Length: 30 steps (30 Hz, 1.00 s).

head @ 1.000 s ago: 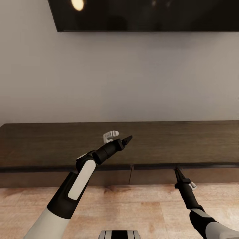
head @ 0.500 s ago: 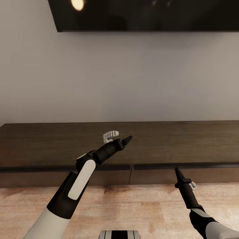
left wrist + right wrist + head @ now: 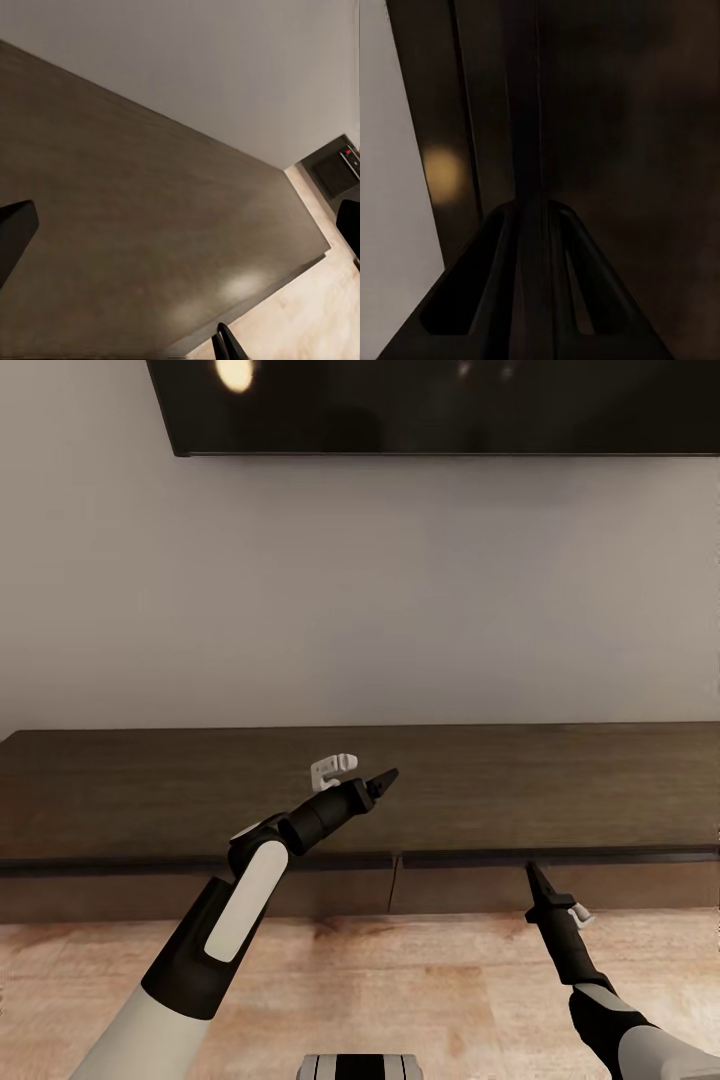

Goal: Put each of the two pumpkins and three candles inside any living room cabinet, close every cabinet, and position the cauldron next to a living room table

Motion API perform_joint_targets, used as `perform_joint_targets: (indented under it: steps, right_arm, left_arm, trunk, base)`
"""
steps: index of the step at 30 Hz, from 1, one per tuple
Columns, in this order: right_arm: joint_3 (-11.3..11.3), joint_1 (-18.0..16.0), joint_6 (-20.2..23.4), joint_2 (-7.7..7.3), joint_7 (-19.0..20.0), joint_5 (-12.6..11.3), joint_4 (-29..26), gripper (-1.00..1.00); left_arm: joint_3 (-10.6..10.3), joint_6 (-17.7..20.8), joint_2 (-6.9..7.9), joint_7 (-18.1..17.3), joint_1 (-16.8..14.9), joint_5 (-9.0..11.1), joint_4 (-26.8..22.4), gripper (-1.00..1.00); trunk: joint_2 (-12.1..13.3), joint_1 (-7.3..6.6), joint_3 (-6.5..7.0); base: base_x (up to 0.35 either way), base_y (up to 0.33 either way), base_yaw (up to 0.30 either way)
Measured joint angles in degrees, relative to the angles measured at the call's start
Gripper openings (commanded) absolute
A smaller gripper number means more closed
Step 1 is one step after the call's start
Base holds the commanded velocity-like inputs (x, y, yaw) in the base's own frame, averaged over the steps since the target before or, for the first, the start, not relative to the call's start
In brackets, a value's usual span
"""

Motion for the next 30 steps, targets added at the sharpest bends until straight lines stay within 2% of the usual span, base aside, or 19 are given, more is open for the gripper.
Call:
perform_joint_targets:
  steps: [14,23,30]
  right_arm:
    - [-0.08,0.0,0.02,0.0,-0.01,-0.02,0.01,-1.0]
    - [-0.23,0.0,-0.06,0.0,0.01,-0.04,0.05,-1.0]
    - [0.04,0.01,-1.82,0.0,-0.03,0.09,-0.05,-1.0]
  left_arm:
    - [0.01,0.0,0.0,0.02,0.0,-0.06,0.0,1.0]
    - [0.0,0.0,0.0,0.0,0.01,-0.05,0.0,1.0]
    - [0.0,0.0,0.0,0.0,0.01,-0.03,0.0,1.0]
  trunk:
    - [0.0,-0.01,0.0]
    - [0.0,0.01,0.0]
    - [0.0,-0.01,0.0]
  base:
    - [-0.091,0.0,0.0]
    - [-0.236,0.0,0.0]
    - [-0.163,0.0,0.0]
